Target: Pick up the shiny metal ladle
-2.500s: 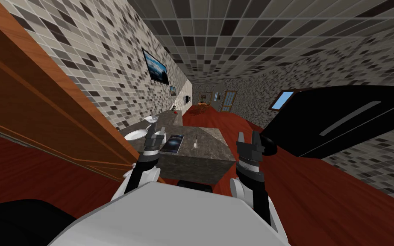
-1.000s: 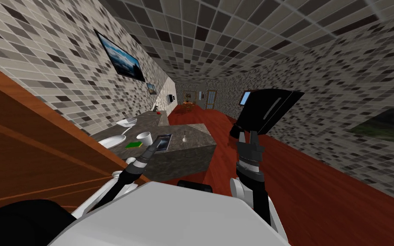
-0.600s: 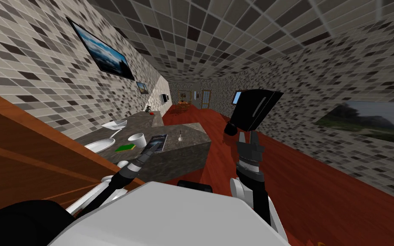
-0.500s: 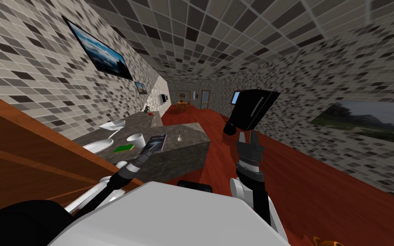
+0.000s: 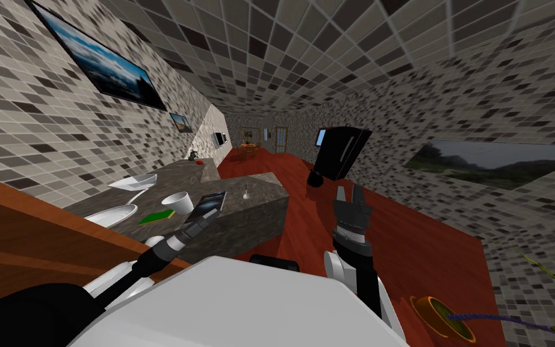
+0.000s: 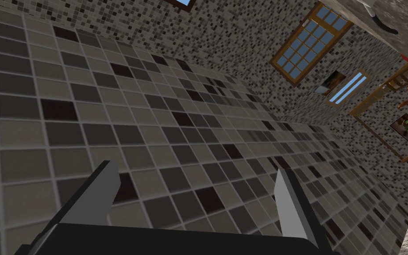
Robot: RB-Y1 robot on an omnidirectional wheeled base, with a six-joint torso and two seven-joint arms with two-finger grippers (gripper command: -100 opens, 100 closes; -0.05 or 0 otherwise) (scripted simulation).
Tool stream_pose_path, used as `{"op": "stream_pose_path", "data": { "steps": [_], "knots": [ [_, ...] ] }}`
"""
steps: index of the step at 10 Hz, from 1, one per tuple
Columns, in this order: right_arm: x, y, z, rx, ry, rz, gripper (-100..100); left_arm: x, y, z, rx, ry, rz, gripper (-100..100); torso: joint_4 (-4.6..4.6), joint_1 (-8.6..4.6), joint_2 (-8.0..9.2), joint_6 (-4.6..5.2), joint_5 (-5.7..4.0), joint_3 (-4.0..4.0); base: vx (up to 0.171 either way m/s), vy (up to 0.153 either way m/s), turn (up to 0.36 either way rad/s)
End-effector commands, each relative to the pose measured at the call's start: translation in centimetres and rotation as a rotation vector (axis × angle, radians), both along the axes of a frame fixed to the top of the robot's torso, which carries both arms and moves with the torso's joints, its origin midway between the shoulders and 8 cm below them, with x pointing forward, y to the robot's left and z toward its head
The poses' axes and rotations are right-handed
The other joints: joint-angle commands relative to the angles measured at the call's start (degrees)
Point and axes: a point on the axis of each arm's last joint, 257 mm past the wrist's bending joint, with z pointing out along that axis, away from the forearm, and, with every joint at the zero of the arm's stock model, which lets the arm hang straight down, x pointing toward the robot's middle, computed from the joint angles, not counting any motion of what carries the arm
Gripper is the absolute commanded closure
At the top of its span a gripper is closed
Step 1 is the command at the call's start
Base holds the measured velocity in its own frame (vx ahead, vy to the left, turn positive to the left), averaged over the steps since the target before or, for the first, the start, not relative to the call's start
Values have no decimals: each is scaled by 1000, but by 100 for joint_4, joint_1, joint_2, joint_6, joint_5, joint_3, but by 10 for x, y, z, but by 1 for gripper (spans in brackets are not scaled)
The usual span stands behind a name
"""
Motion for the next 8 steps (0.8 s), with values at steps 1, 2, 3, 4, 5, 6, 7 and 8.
{"op": "stream_pose_path", "data": {
  "steps": [1,2,3,4,5,6,7,8],
  "knots": [
    [0,0,0,0,0,0,0,-13,19,-20,85,53,5,-100,0,0,0,0,0,0,-48,-33,-346],
    [0,0,0,0,0,0,0,-11,18,-18,108,60,-19,-100,0,-1,3,4,0,2,-36,-24,-132],
    [0,0,0,0,0,0,0,-11,18,-18,117,63,-28,-100,1,0,1,-3,0,1,-12,-10,40],
    [0,0,0,0,0,0,0,-24,36,-34,188,110,-23,-100,-1,4,-5,-4,1,-2,-18,-28,-325],
    [0,0,0,0,0,0,0,-23,36,-33,206,115,-42,-100,-1,2,-5,4,1,-3,-23,-21,-187],
    [0,0,0,0,0,0,0,-22,36,-33,213,117,-49,-100,-1,2,-5,-2,0,-3,-11,-8,28],
    [0,0,0,0,0,0,0,-37,54,-48,286,165,-48,-100,-1,5,-7,-4,1,-4,-21,-25,-243],
    [0,0,0,0,0,0,0,-35,54,-47,303,169,-67,-100,-1,2,-5,2,1,-3,-23,-21,-233]
  ]
}}
